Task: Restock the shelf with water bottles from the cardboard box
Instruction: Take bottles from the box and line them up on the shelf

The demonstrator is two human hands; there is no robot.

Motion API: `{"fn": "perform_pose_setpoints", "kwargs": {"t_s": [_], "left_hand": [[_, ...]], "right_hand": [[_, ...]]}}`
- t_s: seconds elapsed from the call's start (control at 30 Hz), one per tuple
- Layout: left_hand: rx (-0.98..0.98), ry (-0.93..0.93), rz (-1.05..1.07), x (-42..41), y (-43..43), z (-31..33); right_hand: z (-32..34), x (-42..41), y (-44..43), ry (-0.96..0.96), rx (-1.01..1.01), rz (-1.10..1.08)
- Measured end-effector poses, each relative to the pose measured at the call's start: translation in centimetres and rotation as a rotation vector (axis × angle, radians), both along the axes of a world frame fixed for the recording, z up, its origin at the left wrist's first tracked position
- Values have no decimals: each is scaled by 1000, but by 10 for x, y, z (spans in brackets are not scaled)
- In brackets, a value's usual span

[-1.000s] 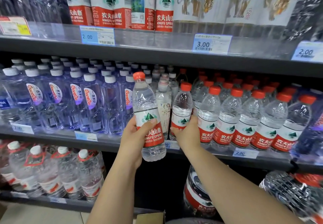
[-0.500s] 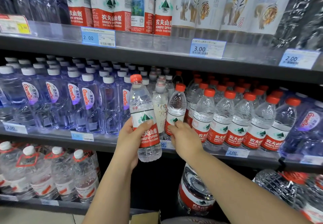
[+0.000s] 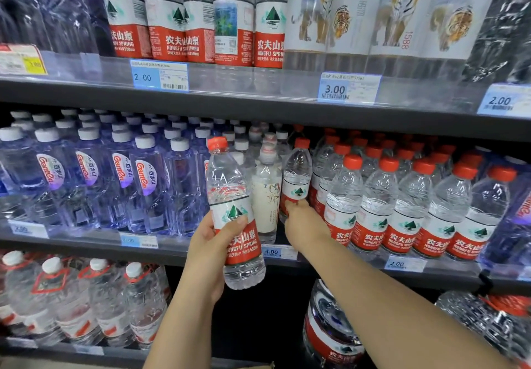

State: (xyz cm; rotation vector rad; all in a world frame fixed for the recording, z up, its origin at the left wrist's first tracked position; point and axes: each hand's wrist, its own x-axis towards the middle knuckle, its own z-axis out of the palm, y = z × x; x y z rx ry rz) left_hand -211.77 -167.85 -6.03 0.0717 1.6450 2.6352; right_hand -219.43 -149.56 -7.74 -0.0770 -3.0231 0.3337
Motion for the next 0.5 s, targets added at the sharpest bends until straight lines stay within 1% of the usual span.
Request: {"fn": "perform_pose_setpoints", "kwargs": {"t_s": [0.1, 0.23, 0.5], "left_hand": [[-7, -18, 2, -2, -1, -2], [21, -43, 19, -3, -2, -3], [65, -22, -29, -6, -2, -4]], "right_hand": [[-1, -5, 1, -23, -9, -43], [-3, -7, -4, -62, -40, -39], [1, -25, 0, 23, -75, 11]]}}
